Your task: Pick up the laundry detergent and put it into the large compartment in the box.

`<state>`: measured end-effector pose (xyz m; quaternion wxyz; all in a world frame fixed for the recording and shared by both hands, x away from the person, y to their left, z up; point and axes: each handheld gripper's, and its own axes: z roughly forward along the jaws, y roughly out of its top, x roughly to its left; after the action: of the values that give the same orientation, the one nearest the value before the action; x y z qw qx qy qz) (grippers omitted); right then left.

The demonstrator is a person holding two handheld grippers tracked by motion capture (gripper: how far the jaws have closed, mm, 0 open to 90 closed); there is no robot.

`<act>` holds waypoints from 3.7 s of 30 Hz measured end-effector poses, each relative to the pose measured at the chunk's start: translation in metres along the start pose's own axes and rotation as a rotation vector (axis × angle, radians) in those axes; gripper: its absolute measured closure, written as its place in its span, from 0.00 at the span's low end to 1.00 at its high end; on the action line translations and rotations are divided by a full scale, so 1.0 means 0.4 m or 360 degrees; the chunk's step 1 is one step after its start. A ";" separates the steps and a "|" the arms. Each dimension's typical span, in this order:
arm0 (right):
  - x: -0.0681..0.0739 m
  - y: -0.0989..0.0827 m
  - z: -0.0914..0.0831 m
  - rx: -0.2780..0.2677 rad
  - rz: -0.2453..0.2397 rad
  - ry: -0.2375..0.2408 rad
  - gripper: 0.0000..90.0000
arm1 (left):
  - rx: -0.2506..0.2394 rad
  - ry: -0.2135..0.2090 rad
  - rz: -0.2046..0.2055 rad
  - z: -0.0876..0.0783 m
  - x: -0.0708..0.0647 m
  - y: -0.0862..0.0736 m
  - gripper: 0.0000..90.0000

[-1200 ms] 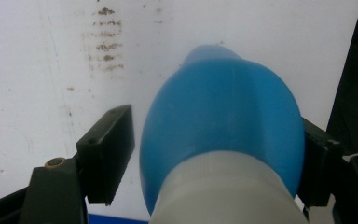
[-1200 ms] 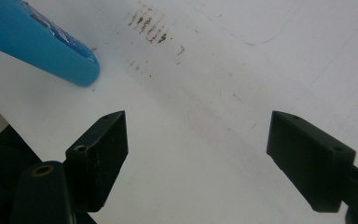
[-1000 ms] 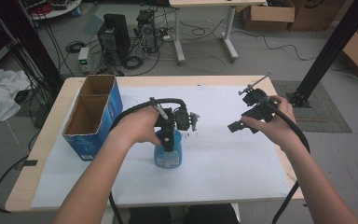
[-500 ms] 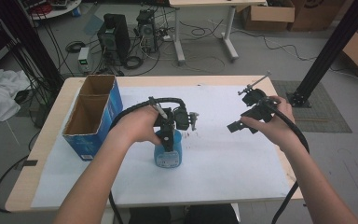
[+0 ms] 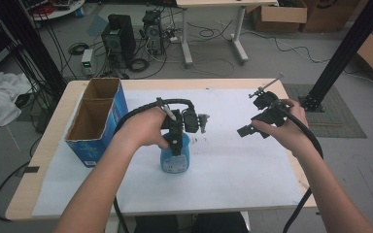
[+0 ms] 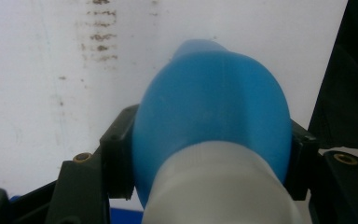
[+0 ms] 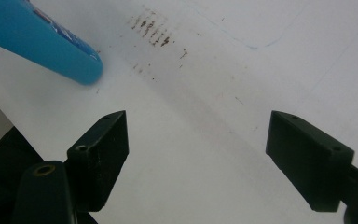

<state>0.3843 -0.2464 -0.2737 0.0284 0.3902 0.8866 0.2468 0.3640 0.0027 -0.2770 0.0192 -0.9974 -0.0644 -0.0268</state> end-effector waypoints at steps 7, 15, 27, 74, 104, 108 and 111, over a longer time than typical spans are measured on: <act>-0.004 0.001 -0.002 0.0010 0.0007 -0.0003 0.23 | 0.0010 -0.0005 -0.0133 -0.084 0.020 -0.007 0.42; -0.013 -0.004 -0.007 0.0039 0.0022 -0.0021 0.23 | -0.0049 0.0037 -0.0456 -0.222 0.062 -0.058 0.42; -0.023 -0.001 -0.018 0.0067 0.0019 -0.0041 0.23 | -0.0164 0.0113 -0.1178 -0.406 0.136 -0.225 0.42; -0.041 -0.004 -0.027 0.0095 0.0033 -0.0058 0.23 | -0.0137 0.0176 -0.2222 -0.254 0.231 -0.575 0.42; -0.039 -0.005 -0.013 0.0106 0.0025 -0.0054 0.23 | -0.0025 0.0024 -0.2245 0.015 0.231 -0.581 0.42; -0.044 -0.009 -0.015 0.0099 0.0032 -0.0053 0.23 | -0.0011 0.0029 -0.2245 0.030 0.229 -0.585 0.42; -0.045 -0.010 -0.013 0.0102 0.0038 -0.0052 0.23 | -0.0007 0.0016 -0.2253 0.037 0.229 -0.586 0.42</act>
<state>0.3926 -0.2635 -0.2735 0.0274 0.4055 0.8887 0.2121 0.4249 0.2474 -0.2785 -0.0044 -0.7158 -0.6973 -0.0377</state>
